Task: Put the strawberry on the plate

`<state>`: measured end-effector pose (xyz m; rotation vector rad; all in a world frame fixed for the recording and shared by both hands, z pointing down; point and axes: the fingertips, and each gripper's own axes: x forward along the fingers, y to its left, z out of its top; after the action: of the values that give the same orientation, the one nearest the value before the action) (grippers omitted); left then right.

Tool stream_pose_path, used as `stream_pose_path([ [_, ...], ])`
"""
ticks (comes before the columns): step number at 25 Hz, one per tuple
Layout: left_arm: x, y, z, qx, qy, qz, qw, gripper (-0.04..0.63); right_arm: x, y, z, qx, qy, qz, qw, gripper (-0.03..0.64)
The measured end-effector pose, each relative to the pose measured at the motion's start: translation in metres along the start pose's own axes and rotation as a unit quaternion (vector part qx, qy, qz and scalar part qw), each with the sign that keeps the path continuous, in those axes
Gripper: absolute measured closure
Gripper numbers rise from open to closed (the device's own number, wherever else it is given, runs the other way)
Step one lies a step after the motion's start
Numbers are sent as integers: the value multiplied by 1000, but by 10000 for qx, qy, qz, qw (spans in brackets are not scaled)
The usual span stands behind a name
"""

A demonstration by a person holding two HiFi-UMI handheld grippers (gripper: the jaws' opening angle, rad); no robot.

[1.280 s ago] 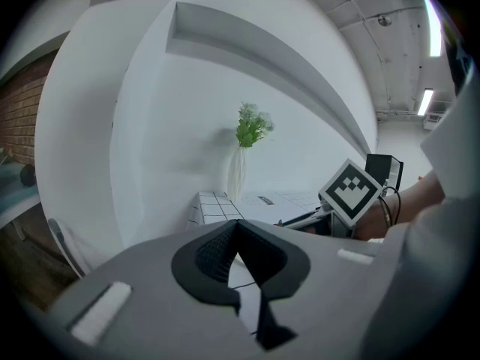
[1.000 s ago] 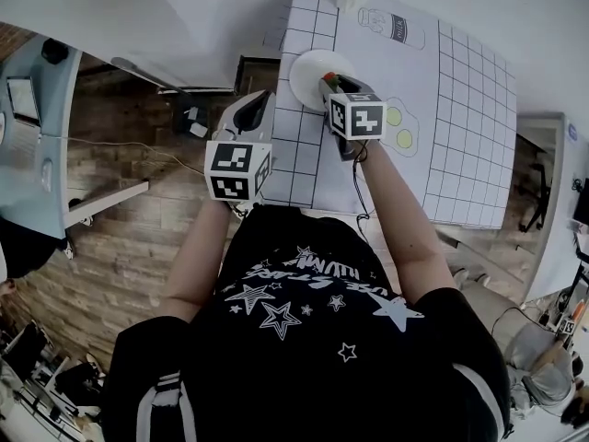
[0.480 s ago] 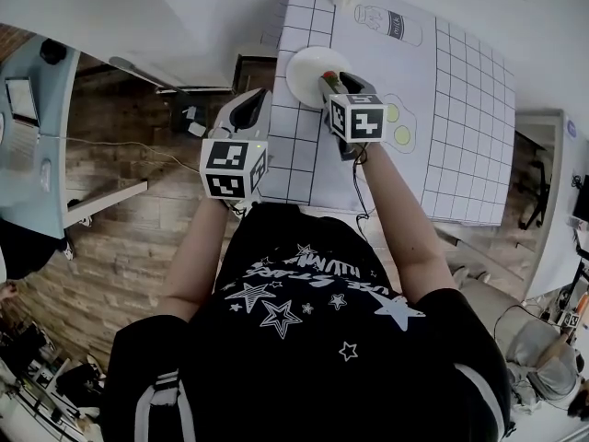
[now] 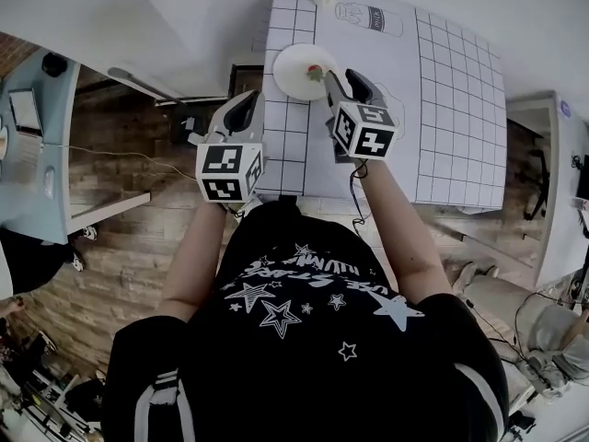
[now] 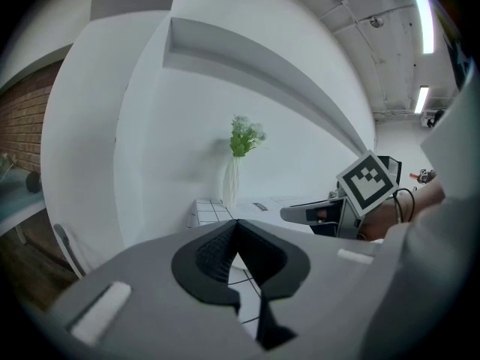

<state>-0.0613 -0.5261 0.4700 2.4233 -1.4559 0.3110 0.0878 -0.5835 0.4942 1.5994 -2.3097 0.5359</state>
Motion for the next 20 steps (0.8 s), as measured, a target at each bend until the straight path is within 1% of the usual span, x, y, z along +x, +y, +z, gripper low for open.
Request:
stream_pose_path([
  [1,-4,-4,3,19,-44,6,10000,586,-8,1,3,11,-61,6,10000,454],
  [3,-20,-15,8,56,-129,-12,9999,586,-29,9,6,35,-174,36,9998,489],
  [4,-37,-22,11,83,-186,-13,9998,586,-45,18,7,38,-248,63,9997,510],
  [7,-108,-49,10,150,-395,47,9991,586,-112,57,3,15,-474,191,9987,530],
  [8,-122,-58,8,152,-435,55,9989,586,-129,64,-2,18,-519,219,9984,544],
  [10,-124,-70,3,147,-455,16,9989,586,-145,58,-8,62,-557,210,9982,565],
  [15,-94,-91,4,172,-419,-140,9989,586,-154,23,-14,241,-464,192,9984,588],
  [20,-118,-126,-8,155,-429,-220,9987,586,-206,21,-28,322,-538,239,9977,600],
])
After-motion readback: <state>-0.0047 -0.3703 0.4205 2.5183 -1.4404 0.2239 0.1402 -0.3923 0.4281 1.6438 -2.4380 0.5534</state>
